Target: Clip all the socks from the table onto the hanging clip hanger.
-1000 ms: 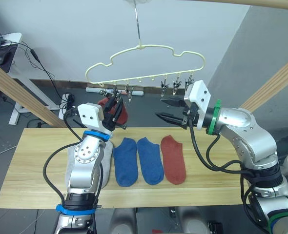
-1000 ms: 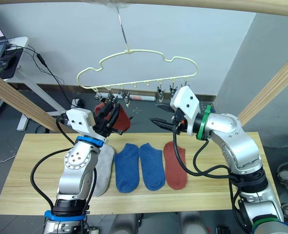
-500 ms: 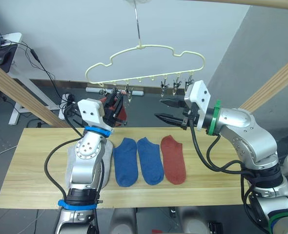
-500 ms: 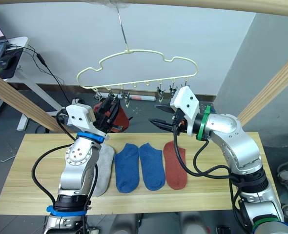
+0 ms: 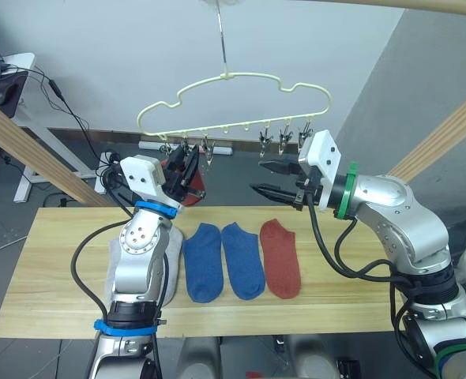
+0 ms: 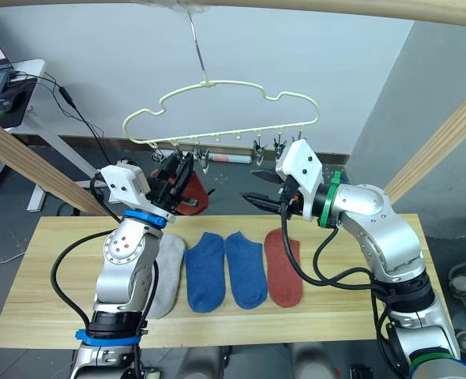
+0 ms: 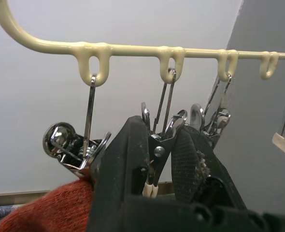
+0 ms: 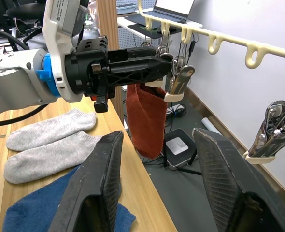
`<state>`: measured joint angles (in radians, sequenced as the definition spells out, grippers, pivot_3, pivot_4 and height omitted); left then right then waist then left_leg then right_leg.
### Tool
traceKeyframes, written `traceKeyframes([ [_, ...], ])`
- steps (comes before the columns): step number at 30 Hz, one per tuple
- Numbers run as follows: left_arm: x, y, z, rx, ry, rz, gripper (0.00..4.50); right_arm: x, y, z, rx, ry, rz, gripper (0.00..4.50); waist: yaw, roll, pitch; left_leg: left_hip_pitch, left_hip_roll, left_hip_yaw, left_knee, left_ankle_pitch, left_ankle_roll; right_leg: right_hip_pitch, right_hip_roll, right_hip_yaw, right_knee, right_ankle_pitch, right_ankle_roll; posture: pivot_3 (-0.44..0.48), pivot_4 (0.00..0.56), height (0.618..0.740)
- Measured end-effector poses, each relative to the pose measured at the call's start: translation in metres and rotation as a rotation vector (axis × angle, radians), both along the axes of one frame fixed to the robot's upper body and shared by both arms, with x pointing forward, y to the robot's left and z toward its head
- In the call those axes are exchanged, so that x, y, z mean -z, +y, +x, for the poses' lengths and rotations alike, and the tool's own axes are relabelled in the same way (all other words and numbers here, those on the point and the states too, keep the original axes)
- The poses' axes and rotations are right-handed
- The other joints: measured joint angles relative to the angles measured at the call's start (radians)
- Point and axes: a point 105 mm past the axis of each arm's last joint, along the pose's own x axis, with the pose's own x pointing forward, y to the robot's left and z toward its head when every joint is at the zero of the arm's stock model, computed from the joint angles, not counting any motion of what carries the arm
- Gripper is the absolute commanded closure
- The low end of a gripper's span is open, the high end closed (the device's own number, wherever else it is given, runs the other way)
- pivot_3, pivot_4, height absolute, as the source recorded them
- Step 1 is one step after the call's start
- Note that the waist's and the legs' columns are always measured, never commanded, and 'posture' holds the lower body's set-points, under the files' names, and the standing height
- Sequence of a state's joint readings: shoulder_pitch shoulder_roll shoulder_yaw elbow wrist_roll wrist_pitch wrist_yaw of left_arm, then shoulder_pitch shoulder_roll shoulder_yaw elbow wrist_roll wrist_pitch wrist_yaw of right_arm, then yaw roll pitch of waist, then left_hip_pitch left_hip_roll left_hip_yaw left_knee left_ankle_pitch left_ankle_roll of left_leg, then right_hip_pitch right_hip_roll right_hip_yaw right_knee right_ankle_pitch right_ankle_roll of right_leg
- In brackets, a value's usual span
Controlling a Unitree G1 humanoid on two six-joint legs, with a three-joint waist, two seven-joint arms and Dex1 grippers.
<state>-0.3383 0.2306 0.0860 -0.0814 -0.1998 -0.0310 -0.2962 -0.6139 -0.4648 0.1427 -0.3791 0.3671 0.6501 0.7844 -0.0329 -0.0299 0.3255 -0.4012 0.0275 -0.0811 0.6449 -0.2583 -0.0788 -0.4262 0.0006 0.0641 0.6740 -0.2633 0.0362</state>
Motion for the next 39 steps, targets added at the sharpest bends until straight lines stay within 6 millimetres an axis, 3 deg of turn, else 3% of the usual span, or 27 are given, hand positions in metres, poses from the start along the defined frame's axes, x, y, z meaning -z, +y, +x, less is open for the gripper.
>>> traceKeyframes([
  [3, 0.0001, 0.0000, 0.0000, 0.000, 0.000, 0.000, 3.28, 0.0000, 0.0001, 0.0000, 0.000, 0.000, 0.000, 2.09, 0.000, 0.000, 0.000, 0.000, 0.000, 0.000, 0.000, 0.000, 0.000, 0.000, 0.000, 0.000, 0.000, 0.000, 0.000, -0.024, 0.319, 0.735],
  [9, 0.0003, 0.0004, 0.0001, -0.001, 0.001, -0.001, 1.70, 0.0001, 0.0001, -0.0001, -0.001, 0.000, 0.000, 2.09, 0.000, 0.000, 0.000, 0.000, 0.000, 0.000, 0.000, 0.000, 0.000, 0.000, 0.000, 0.000, 0.000, 0.000, 0.000, -0.024, 0.319, 0.735],
  [28, -0.0062, 0.0072, 0.0042, -0.053, -0.012, -0.032, 1.70, 0.0001, -0.0016, -0.0013, -0.016, -0.008, -0.014, 2.09, 0.000, 0.000, 0.000, 0.000, 0.000, 0.000, 0.000, 0.000, 0.000, 0.000, 0.000, 0.000, 0.000, 0.000, 0.000, -0.025, 0.323, 0.735],
  [31, -0.0059, 0.0067, 0.0043, -0.051, -0.011, -0.034, 2.32, 0.0005, -0.0024, -0.0003, -0.014, -0.006, -0.013, 2.09, 0.000, 0.000, 0.000, 0.000, 0.000, 0.000, 0.000, 0.000, 0.000, 0.000, 0.000, 0.000, 0.000, 0.000, 0.000, -0.027, 0.324, 0.735],
  [36, -0.0055, 0.0050, 0.0045, -0.043, -0.007, -0.036, 3.78, -0.0005, -0.0021, -0.0009, -0.020, -0.009, -0.006, 2.09, 0.000, 0.000, 0.000, 0.000, 0.000, 0.000, 0.000, 0.000, 0.000, 0.000, 0.000, 0.000, 0.000, 0.000, 0.000, -0.027, 0.323, 0.735],
  [39, -0.0055, 0.0034, 0.0049, -0.037, -0.003, -0.037, 4.25, -0.0006, -0.0020, -0.0010, -0.021, -0.008, -0.006, 2.09, 0.000, 0.000, 0.000, 0.000, 0.000, 0.000, 0.000, 0.000, 0.000, 0.000, 0.000, 0.000, 0.000, 0.000, 0.000, -0.027, 0.323, 0.735],
])
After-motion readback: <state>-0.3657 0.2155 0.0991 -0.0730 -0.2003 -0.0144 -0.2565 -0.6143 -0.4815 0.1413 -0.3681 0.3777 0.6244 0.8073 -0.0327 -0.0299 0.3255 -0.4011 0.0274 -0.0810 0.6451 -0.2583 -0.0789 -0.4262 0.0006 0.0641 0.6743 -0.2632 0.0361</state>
